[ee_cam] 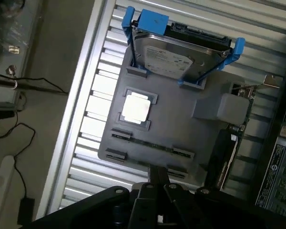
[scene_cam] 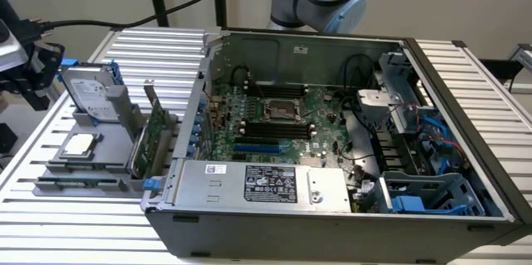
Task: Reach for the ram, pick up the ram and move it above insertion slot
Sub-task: 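Pick up the ram and move it above insertion slot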
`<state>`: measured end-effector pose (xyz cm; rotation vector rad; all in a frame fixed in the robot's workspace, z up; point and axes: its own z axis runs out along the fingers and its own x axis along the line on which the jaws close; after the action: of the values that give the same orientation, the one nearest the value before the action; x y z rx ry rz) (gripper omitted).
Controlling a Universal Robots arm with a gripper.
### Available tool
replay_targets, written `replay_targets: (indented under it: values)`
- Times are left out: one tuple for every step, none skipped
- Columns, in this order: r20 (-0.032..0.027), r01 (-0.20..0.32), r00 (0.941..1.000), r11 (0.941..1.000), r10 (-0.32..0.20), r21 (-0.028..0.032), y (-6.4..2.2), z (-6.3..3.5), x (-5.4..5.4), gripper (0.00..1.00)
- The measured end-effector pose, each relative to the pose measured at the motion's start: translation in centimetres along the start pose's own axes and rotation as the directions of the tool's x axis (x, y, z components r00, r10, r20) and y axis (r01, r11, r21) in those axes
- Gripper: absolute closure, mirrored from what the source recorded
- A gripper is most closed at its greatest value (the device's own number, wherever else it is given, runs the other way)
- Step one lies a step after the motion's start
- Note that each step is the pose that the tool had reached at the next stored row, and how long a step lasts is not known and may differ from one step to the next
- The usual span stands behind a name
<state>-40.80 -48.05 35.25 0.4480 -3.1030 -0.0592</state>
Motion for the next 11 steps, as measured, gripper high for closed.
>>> replay_targets:
  values:
    - [-0.0007,0.019,0.9998,0.9998,-0.019,0.0000,0.00,0.00,0.00,0.89]
    - [-0.0014,0.036,0.9993,0.9993,-0.036,0.0000,0.00,0.00,0.00,0.89]
    - [-0.0021,0.054,0.9985,0.9985,-0.054,0.0000,0.00,0.00,0.00,0.89]
    - [-0.0028,0.073,0.9973,0.9973,-0.073,-0.0001,0.00,0.01,0.00,0.89]
    - [-0.0035,0.091,0.9959,0.9959,-0.091,-0.0001,0.00,0.00,0.00,0.89]
    - [-0.0043,0.109,0.9941,0.9941,-0.109,-0.0002,0.00,0.00,0.00,0.89]
    - [-0.0049,0.127,0.9919,0.9920,-0.127,-0.0002,0.00,0.01,0.00,0.89]
    - [-0.0055,0.144,0.9895,0.9895,-0.144,-0.0004,0.00,0.01,0.00,0.89]
    - [-0.0062,0.162,0.9868,0.9868,-0.162,-0.0004,0.00,0.01,0.00,0.89]
    - [-0.0069,0.180,0.9837,0.9837,-0.180,-0.0006,0.00,0.02,0.00,0.89]
    - [-0.0076,0.198,0.9802,0.9802,-0.198,-0.0007,0.00,0.01,0.00,0.89]
